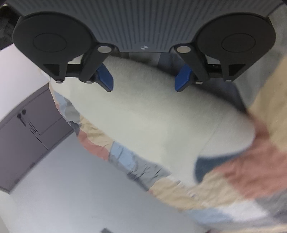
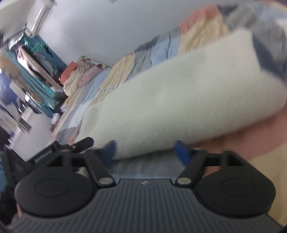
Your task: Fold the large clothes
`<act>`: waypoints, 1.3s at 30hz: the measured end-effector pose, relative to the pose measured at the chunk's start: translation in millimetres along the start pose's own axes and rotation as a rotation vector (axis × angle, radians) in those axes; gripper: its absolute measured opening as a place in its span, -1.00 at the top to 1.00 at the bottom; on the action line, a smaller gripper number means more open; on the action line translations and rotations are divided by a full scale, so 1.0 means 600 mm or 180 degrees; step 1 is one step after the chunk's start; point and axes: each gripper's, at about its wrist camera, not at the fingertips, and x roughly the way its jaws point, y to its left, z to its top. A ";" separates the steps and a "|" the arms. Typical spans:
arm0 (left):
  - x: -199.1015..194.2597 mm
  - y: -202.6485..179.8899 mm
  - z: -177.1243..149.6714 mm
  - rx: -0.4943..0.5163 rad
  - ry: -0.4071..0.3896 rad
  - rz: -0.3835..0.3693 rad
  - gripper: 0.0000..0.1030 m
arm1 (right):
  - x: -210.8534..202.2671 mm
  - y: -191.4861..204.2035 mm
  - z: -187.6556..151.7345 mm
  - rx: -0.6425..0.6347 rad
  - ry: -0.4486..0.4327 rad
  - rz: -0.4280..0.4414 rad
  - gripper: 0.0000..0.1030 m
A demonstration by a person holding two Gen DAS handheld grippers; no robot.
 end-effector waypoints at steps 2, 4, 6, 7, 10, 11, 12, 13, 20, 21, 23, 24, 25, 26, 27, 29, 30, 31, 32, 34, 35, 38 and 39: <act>0.008 0.018 -0.001 -0.0267 0.0120 -0.0126 -0.59 | 0.014 -0.007 -0.004 0.0178 0.0087 0.0063 -0.87; 0.017 0.037 -0.002 -0.0555 0.0209 -0.0287 -0.62 | 0.024 -0.010 -0.006 0.0278 0.0168 0.0083 -0.87; 0.024 0.054 -0.002 -0.0805 0.0212 -0.0333 -0.67 | 0.033 -0.019 -0.007 0.0476 0.0184 0.0191 -0.90; 0.029 0.063 -0.001 -0.0913 0.0209 -0.0343 -0.68 | 0.038 -0.025 -0.008 0.0592 0.0200 0.0252 -1.00; 0.048 0.091 -0.001 -0.1252 0.0246 -0.0404 -0.68 | 0.061 -0.052 -0.008 0.1034 0.0248 0.0370 -1.00; 0.054 0.102 -0.004 -0.1406 0.0260 -0.0461 -0.68 | 0.070 -0.063 -0.008 0.1178 0.0255 0.0380 -1.00; 0.059 0.111 -0.005 -0.1524 0.0266 -0.0507 -0.68 | 0.078 -0.071 -0.007 0.1277 0.0247 0.0373 -1.00; 0.063 0.121 -0.007 -0.1651 0.0252 -0.0555 -0.68 | 0.085 -0.079 -0.007 0.1368 0.0234 0.0362 -1.00; 0.067 0.158 -0.002 -0.2109 -0.0054 -0.0830 -0.66 | 0.093 -0.103 0.013 0.1694 -0.0147 0.0392 -1.00; 0.064 0.162 -0.003 -0.2165 -0.0087 -0.0858 -0.66 | 0.087 -0.106 0.015 0.1732 -0.0230 0.0311 -1.00; 0.061 0.166 -0.008 -0.2252 -0.0114 -0.0882 -0.65 | 0.072 -0.115 0.018 0.1825 -0.0363 0.0198 -1.00; 0.060 0.166 -0.010 -0.2235 -0.0118 -0.0864 -0.65 | 0.063 -0.122 0.017 0.1913 -0.0439 0.0162 -0.99; 0.060 0.165 -0.008 -0.2209 -0.0137 -0.0831 -0.65 | 0.057 -0.130 0.016 0.2005 -0.0492 0.0139 -0.99; 0.059 0.162 -0.007 -0.2180 -0.0164 -0.0796 -0.65 | 0.052 -0.136 0.014 0.2091 -0.0541 0.0130 -0.99; 0.061 0.161 -0.006 -0.2152 -0.0190 -0.0761 -0.65 | 0.051 -0.141 0.012 0.2161 -0.0571 0.0152 -0.99; 0.060 0.151 -0.002 -0.2046 -0.0180 -0.0588 -0.51 | 0.061 -0.143 0.011 0.2206 -0.0542 0.0167 -0.99; 0.064 0.148 0.001 -0.2002 -0.0178 -0.0527 -0.49 | 0.068 -0.141 0.013 0.2184 -0.0532 0.0160 -0.99; 0.065 0.147 0.001 -0.1976 -0.0191 -0.0510 -0.44 | 0.074 -0.139 0.015 0.2155 -0.0530 0.0154 -0.99; 0.065 0.147 0.002 -0.1962 -0.0199 -0.0497 -0.36 | 0.079 -0.138 0.017 0.2139 -0.0529 0.0139 -1.00; 0.060 0.148 0.002 -0.1941 -0.0193 -0.0472 -0.24 | 0.083 -0.142 0.020 0.2112 -0.0548 0.0115 -0.98; 0.061 0.148 0.004 -0.1943 -0.0197 -0.0474 -0.15 | 0.083 -0.147 0.024 0.2099 -0.0528 0.0064 -0.82; 0.046 0.141 0.009 -0.1762 -0.0246 -0.0482 0.02 | 0.074 -0.152 0.029 0.2071 -0.0483 -0.0013 -0.51; 0.043 0.138 0.012 -0.1725 -0.0264 -0.0497 0.05 | 0.069 -0.151 0.032 0.2048 -0.0504 -0.0010 -0.45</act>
